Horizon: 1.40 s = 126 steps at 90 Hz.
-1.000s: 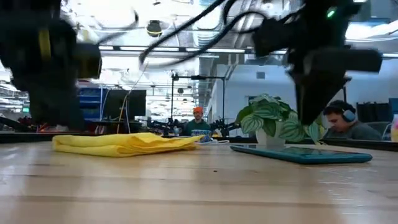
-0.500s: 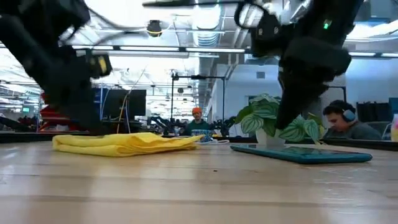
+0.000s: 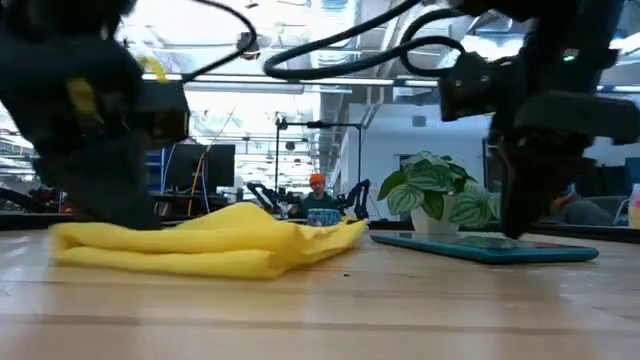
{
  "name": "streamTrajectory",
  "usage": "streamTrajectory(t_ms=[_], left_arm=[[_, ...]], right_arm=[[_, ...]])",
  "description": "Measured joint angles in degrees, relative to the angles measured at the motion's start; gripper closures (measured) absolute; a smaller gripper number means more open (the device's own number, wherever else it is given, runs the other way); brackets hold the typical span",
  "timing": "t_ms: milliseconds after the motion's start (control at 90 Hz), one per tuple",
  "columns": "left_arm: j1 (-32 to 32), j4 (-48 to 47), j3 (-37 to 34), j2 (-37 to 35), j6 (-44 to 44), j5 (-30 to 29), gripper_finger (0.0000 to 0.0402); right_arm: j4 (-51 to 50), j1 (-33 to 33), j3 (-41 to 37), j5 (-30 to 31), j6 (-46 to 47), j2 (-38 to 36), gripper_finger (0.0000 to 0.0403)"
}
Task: Clean tablet
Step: Spray the front of the tablet using the cleaning bottle
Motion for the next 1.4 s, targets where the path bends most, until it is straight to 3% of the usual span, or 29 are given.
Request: streamTrajectory(t_ms=[267,556,733,844,989,1256,1400], left_arm=[[0.6,-12.4,8.5,-1.3,4.3,-6.0,0.0401],[10.3,-6.5,13.3,-1.0,24.4,-6.2,0.0401],[16.2,2.4,13.4,0.6,35.9,0.9,0.0401],[17.7,10.1,14.5,5.6,41.1,6.2,0.0401],[18.6,9.9,20.7,14.6,46.0,7.6,0.0401],[21.3,-4.6,36.8,27.4,50.4,10.5,0.0401],[22.3,-8.7,41.8,31.6,50.2,10.7,0.0401]], right_arm=[[-3.5,0.7,0.0,1.0,4.5,-0.9,0.0328],[-6.7,-1.7,-3.6,5.2,3.2,-13.7,0.0257],[3.6,-8.0,-14.6,-2.9,6.0,-22.7,0.0198],[12.7,-12.5,-21.6,-7.6,8.2,-25.9,0.0176],[24.1,-16.5,-27.5,-14.0,8.4,-26.8,0.0168],[28.3,-20.8,-31.7,-17.9,11.8,-25.1,0.0168],[33.1,-21.8,-33.6,-20.3,11.4,-24.0,0.0168]])
